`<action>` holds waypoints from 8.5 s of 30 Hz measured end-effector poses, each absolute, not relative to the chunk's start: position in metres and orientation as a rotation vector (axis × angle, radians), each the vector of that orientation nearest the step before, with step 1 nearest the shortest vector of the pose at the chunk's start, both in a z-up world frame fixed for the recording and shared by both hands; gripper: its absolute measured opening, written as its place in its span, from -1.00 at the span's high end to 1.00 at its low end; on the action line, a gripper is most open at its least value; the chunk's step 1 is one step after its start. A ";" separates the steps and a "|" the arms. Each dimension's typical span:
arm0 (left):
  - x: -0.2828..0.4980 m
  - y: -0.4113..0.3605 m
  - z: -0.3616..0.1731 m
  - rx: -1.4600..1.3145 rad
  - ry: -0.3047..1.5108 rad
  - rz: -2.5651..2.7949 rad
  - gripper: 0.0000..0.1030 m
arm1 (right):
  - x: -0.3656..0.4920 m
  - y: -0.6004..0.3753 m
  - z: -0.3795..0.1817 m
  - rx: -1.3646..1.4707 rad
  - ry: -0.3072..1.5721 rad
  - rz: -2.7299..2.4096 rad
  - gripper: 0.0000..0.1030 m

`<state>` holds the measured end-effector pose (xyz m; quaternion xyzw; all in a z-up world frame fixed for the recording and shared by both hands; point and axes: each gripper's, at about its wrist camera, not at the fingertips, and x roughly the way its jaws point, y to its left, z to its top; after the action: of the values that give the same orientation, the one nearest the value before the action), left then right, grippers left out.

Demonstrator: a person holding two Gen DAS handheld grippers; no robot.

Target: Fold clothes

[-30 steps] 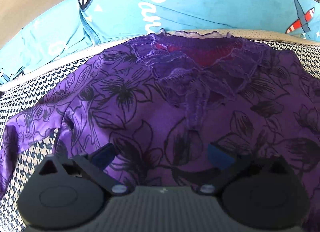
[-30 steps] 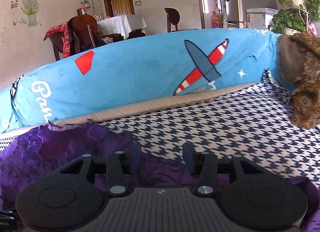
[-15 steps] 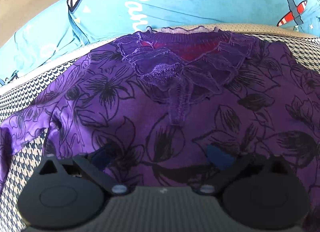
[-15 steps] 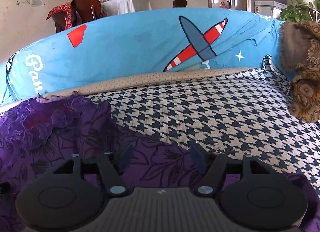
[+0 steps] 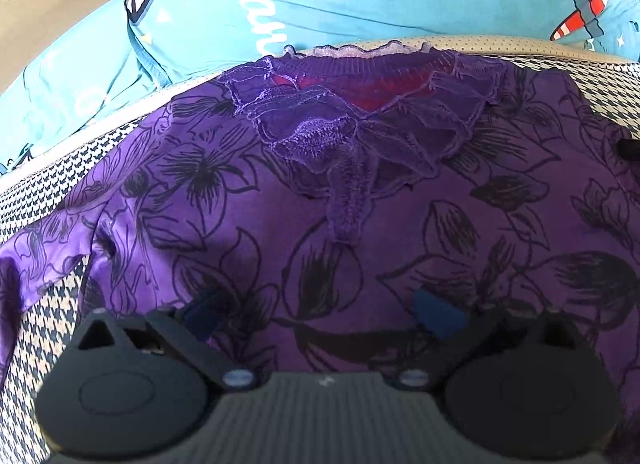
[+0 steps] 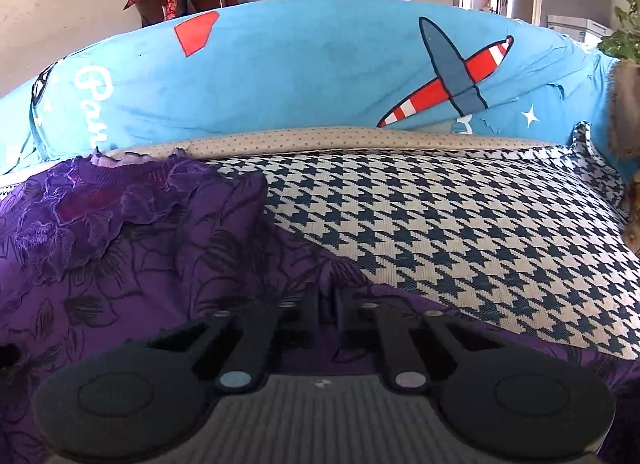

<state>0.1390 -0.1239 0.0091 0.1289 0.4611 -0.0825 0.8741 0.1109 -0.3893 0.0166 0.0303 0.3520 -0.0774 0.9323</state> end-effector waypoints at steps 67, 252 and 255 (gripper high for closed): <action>-0.021 -0.013 0.010 0.157 0.874 -0.199 -1.00 | -0.028 -0.283 0.015 0.260 0.716 -0.248 -0.52; -0.008 -0.020 0.014 0.037 0.875 -0.044 -1.00 | 0.068 -0.366 0.017 0.468 0.658 -0.290 0.79; -0.008 -0.021 0.013 0.039 0.878 -0.054 -1.00 | 0.061 -0.369 0.017 0.491 0.655 -0.286 0.74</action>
<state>-0.0080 -0.0213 0.0130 0.0190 0.4251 -0.0261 0.9046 0.0610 -0.3692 0.0173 0.2380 0.3173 -0.1387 0.9074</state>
